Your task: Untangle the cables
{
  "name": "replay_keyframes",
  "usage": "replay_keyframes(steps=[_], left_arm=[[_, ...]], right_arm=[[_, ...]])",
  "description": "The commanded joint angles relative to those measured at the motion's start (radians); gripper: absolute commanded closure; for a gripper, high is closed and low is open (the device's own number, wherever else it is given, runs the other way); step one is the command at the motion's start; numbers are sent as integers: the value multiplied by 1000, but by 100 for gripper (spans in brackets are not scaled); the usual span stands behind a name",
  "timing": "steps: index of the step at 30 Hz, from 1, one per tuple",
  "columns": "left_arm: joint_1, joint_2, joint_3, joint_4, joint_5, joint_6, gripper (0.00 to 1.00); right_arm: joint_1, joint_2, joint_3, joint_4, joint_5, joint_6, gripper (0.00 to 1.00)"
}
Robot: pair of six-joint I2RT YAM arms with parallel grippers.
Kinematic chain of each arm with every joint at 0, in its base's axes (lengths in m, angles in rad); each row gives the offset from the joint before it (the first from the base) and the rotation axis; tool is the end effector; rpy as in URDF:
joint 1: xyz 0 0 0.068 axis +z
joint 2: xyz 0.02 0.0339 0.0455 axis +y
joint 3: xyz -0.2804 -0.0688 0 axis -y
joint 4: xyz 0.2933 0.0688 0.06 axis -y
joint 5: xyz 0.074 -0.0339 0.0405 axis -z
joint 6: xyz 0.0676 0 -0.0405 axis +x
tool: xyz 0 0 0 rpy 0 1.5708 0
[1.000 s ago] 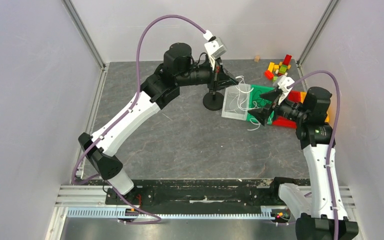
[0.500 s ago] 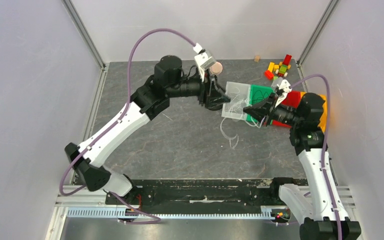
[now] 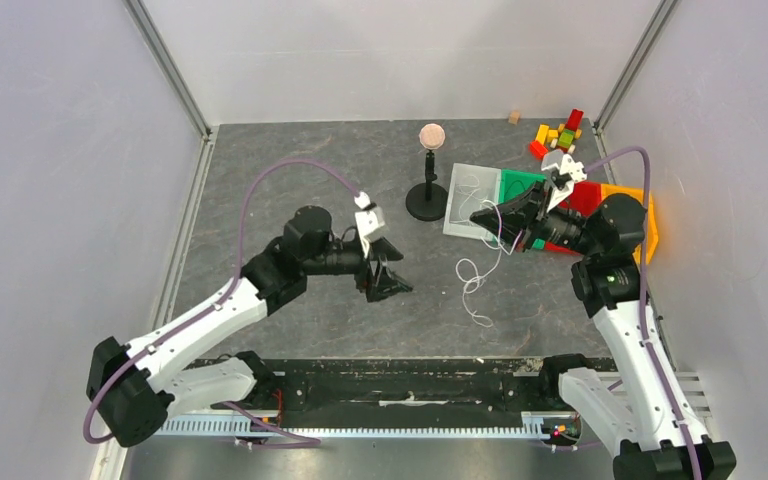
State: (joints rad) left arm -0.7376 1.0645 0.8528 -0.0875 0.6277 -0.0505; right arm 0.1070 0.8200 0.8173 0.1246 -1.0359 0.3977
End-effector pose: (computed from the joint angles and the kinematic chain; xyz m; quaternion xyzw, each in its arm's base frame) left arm 0.2000 -0.2354 0.3178 0.4304 0.6588 -0.4462 0.4262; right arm 0.2223 0.0824 0.3909 -0.2835 0.6234 0.4802 0.5481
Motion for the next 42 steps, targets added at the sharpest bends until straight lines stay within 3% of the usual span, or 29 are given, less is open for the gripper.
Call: replay_keyframes(steps=[1,5,10,14,22,30,34,39,42], left_arm=[[-36,37,-80,189,20,252,20],[-77,136,-95,310,48,314,20],[-123,282,-130,601,-169,98,19],[-124,403,-152,807,-173,-24,19],[-156,626,9,869,-274,-230,19],[-183,562,-22,901,-82,-347,18],[-171,547,-43,873,-129,-444,18],[-180,572,-29,922,-88,-499,18],[-185,604,-36,884,-171,-525,18]], right_arm=[[7,13,67,81,35,47,100],[18,29,96,119,57,82,100],[33,62,154,141,78,104,100],[43,82,190,154,99,119,100],[49,96,214,167,128,132,100],[49,100,222,165,131,122,100],[49,97,213,199,130,154,100],[54,104,209,252,136,200,100],[56,118,221,289,143,238,100]])
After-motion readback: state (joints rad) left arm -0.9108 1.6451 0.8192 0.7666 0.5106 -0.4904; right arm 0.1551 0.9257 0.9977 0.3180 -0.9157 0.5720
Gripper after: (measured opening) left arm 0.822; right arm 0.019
